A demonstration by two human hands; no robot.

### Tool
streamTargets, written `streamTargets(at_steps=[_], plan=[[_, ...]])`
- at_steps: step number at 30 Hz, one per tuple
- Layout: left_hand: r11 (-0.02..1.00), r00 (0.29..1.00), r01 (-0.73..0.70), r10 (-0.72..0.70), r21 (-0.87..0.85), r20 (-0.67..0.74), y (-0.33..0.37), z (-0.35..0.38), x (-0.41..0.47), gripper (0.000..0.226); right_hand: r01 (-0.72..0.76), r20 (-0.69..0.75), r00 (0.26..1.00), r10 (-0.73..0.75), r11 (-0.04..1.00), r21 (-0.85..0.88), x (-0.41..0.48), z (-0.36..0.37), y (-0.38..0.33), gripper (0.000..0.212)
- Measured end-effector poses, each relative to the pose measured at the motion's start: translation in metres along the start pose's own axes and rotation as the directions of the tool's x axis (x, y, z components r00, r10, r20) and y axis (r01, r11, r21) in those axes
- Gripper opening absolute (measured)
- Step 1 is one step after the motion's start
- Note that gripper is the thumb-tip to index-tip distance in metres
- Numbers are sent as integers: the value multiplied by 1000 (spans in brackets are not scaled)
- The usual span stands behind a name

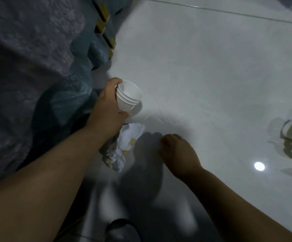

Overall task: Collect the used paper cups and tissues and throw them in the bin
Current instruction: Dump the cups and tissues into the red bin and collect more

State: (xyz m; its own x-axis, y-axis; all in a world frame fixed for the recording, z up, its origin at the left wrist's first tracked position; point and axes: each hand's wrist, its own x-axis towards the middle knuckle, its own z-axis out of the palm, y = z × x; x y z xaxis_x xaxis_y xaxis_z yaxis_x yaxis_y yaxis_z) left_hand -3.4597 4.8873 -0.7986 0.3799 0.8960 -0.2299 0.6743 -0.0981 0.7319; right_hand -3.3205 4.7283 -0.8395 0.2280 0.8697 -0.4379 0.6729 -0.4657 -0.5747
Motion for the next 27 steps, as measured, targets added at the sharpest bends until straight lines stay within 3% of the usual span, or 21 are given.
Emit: streamTargets(at_steps=[3,8,11,12,15,20,24,27], plan=[[999,999,-32,30,33,36,-5,1,4,79,116,58,992,-111,989,-95,10,18,-9,43],[997,999,-34,31,71,44,-11,1,7,77,306,83,952,-295,933,-191,23,40,-40,58],[995,997,-7,0,102,72,-12,4,6,81,358,256,918,-302,909,-211,32,50,-47,61],[993,997,-3,-6,120,76,-12,4,6,83,372,239,918,-316,895,-246,33,54,-46,55],[989,998,-19,9,148,68,-9,9,9,84,360,233,927,-292,868,-342,29,56,-38,44],[984,998,-33,22,175,66,1,22,9,86,400,90,915,-394,849,-345,13,52,-18,31],[985,994,-70,55,157,97,18,35,4,86,339,72,939,-335,878,-339,-2,27,11,15],[983,990,-106,90,151,110,37,49,0,86,258,99,966,-238,909,-327,-14,-4,40,40]])
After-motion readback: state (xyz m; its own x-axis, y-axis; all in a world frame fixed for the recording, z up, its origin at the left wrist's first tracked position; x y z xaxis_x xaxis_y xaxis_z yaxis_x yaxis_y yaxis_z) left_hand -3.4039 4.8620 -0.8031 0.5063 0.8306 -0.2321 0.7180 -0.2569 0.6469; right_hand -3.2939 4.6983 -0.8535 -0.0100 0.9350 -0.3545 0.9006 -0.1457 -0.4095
